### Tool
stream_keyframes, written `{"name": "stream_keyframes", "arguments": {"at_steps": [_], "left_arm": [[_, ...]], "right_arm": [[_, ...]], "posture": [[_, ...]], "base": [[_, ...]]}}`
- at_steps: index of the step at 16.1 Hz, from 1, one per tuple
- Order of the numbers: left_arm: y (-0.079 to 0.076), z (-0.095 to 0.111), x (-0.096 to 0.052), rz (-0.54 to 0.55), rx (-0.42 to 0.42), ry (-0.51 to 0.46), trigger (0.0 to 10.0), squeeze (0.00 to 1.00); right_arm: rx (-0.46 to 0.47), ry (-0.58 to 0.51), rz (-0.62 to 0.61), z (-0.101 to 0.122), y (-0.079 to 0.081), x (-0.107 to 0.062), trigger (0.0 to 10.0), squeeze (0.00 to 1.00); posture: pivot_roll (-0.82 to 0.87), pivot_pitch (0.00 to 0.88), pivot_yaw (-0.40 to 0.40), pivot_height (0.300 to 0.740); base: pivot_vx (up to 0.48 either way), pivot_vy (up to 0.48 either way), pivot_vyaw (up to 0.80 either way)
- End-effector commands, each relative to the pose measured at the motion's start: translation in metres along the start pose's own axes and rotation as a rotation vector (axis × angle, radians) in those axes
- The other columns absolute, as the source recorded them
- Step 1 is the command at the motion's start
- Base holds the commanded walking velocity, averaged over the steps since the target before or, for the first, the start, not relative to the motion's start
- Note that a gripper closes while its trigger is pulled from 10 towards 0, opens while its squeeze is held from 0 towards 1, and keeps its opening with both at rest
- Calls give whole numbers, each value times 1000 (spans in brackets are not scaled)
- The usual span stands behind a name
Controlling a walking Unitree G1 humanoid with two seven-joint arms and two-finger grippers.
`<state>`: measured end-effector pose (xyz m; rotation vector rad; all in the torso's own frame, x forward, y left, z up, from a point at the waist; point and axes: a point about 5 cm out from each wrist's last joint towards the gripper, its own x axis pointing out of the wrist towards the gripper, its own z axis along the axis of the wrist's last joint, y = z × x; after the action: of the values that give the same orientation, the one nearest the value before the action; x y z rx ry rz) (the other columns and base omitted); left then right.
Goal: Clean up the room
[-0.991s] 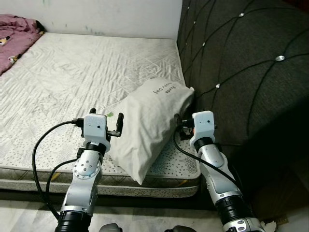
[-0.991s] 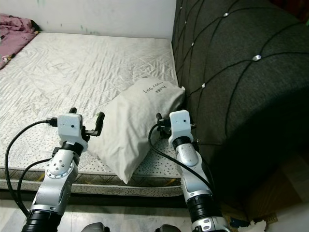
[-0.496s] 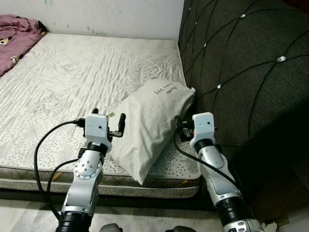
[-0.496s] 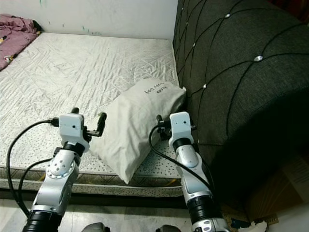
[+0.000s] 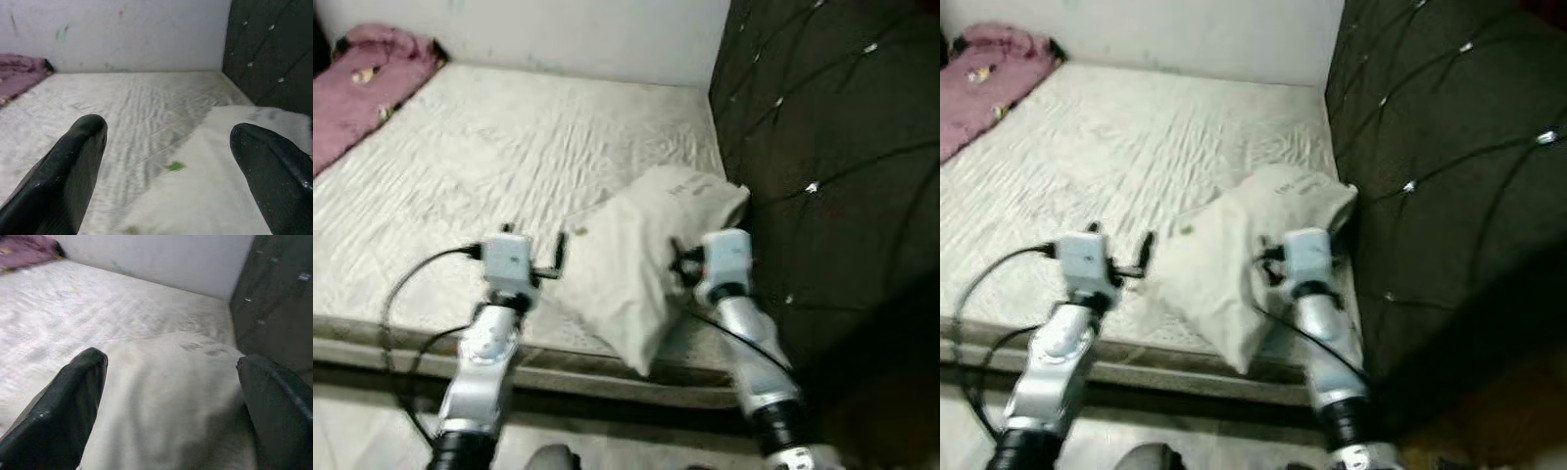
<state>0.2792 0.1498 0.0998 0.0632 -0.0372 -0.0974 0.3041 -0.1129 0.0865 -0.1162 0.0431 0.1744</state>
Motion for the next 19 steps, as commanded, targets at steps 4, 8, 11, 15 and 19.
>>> {"name": "stream_keyframes", "arguments": {"at_steps": [4, 8, 11, 15, 19], "left_arm": [[-7, 5, 3, -21, -7, -22, 10000, 0], [-6, 5, 3, -21, -4, -23, 10000, 0], [-6, 5, 2, -21, -3, -24, 10000, 0], [-7, 6, 2, -26, -1, -26, 10000, 0], [-7, 5, 2, -28, 0, -22, 10000, 0]], "right_arm": [[-18, 10, -22, -1, -12, 0, 10000, 0], [-20, 11, -21, -1, -11, 0, 10000, 0], [-20, 13, -21, -1, -11, 0, 10000, 0], [-22, 16, -21, -1, -10, -1, 10000, 0], [-45, 8, -4, -1, -8, -1, 10000, 0]], "posture": [[52, 0, -18, 740], [52, 0, -16, 740], [51, 0, -14, 740], [51, 0, -14, 740], [50, 0, -14, 740]], "base": [[0, 0, 0], [0, 0, 0], [0, 0, 0], [0, 0, 0], [0, 0, 117]]}}
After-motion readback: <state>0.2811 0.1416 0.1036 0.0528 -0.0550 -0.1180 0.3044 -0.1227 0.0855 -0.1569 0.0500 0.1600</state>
